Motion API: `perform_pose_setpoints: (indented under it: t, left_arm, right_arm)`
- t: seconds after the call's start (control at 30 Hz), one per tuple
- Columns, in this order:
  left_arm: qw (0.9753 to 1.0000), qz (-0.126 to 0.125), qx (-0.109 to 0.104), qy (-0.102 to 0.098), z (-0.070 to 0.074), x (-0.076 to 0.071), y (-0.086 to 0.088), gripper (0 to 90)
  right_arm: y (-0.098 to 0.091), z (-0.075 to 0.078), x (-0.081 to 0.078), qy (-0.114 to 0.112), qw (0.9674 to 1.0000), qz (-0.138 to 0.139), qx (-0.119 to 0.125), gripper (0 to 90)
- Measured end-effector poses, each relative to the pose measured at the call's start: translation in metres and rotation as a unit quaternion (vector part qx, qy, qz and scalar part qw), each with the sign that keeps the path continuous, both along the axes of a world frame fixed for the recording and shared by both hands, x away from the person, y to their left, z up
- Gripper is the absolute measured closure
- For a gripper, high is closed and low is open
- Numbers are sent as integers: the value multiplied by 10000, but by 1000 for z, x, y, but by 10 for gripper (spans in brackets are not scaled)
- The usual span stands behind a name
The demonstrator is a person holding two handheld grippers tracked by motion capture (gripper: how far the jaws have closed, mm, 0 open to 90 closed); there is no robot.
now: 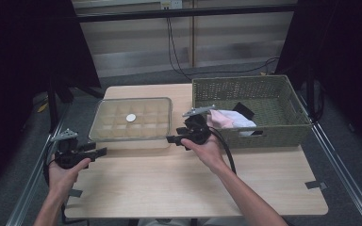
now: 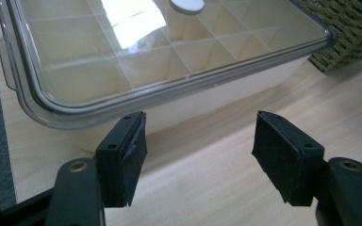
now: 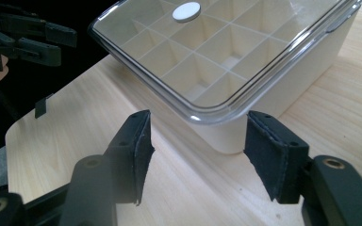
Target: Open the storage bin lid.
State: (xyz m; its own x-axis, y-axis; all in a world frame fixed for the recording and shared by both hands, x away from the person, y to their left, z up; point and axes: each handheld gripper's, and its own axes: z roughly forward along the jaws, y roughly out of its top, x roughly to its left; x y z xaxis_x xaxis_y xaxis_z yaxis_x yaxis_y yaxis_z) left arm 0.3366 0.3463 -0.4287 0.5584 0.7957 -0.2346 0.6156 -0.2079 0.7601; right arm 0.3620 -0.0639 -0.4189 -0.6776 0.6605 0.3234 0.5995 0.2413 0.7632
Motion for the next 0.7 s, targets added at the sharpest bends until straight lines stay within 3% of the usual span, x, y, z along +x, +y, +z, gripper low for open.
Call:
perform_pose_setpoints:
  t: [0.13, 0.2, 0.33, 0.5, 0.7]
  left_arm:
    - [10000, -34, -23, 4, 4, 6, 0, 349]
    - [9998, 75, -157, 28, 7, 13, 3, 347]
    - [9997, 142, -201, 32, 11, 22, 4, 335]
    - [10000, 27, -44, 52, 16, 31, 3, 331]
    - [9999, 51, -26, 163, 21, 43, 7, 293]
  right_arm:
    - [2, 2, 6, 3, 10000, -1, -3, 410]
    - [4, 5, 11, 5, 10000, -34, -1, 403]
    - [5, 8, 19, 50, 10000, -77, -17, 392]
    - [5, 11, 27, 79, 9999, -107, -58, 379]
    - [2, 18, 40, 154, 9997, -197, -62, 366]
